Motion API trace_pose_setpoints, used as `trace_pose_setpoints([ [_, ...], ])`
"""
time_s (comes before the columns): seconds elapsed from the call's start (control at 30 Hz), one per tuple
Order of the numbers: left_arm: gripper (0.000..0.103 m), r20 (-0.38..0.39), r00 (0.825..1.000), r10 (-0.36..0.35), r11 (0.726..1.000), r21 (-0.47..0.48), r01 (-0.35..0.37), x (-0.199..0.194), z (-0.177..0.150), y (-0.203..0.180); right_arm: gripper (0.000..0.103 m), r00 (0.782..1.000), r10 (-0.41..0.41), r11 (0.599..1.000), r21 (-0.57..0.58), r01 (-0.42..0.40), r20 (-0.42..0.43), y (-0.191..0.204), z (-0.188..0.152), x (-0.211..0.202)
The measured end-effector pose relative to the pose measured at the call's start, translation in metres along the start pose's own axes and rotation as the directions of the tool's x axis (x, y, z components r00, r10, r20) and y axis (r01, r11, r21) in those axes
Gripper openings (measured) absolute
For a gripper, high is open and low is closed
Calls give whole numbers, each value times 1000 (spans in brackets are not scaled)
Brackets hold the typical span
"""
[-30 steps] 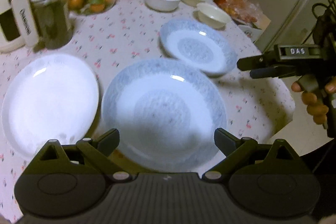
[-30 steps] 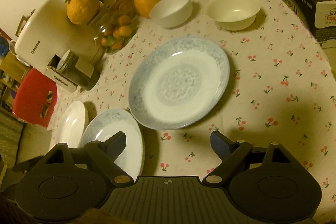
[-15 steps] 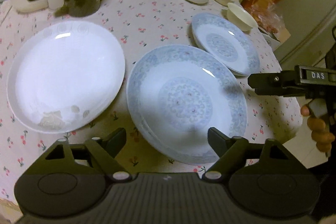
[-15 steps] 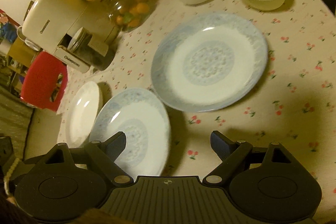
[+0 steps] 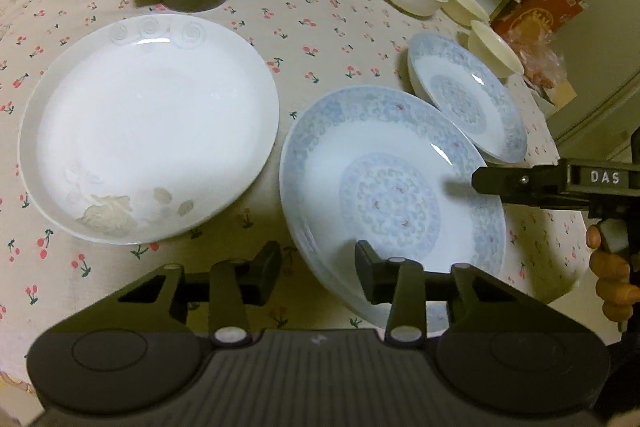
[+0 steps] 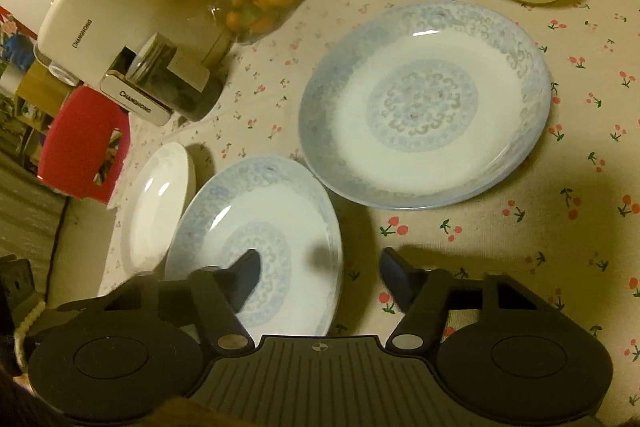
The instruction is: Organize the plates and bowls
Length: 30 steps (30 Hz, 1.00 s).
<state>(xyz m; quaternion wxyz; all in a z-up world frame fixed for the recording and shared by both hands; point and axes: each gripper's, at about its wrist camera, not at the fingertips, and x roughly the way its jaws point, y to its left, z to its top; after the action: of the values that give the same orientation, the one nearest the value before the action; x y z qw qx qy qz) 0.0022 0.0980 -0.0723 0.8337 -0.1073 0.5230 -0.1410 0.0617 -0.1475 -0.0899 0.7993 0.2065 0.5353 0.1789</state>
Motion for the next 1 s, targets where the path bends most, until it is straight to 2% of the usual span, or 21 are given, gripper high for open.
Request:
trace_pose_setpoints([
  [0.13, 26, 4, 1000, 7, 1000, -9, -7, 1, 1, 3, 39, 1000, -10, 1000, -8, 10, 0, 0, 0, 4],
  [0.3, 15, 12, 1000, 10, 1000, 5, -10, 0, 2, 2, 22, 1000, -15, 999, -32, 15, -3, 2, 0, 8],
  [0.5, 14, 11, 999, 42, 998, 42, -43, -3, -1, -1, 19, 1000, -29, 995, -90, 30, 11, 10, -3, 6],
  [0.7, 14, -12, 1000, 17, 1000, -19, -17, -6, -1, 7, 19, 1000, -7, 992, -122, 10, 23, 17, -4, -2],
  [1.0, 14, 24, 1000, -3, 1000, 17, 3, -14, -2, -1, 19, 999, -9, 993, -120, 14, 40, 17, -2, -10],
])
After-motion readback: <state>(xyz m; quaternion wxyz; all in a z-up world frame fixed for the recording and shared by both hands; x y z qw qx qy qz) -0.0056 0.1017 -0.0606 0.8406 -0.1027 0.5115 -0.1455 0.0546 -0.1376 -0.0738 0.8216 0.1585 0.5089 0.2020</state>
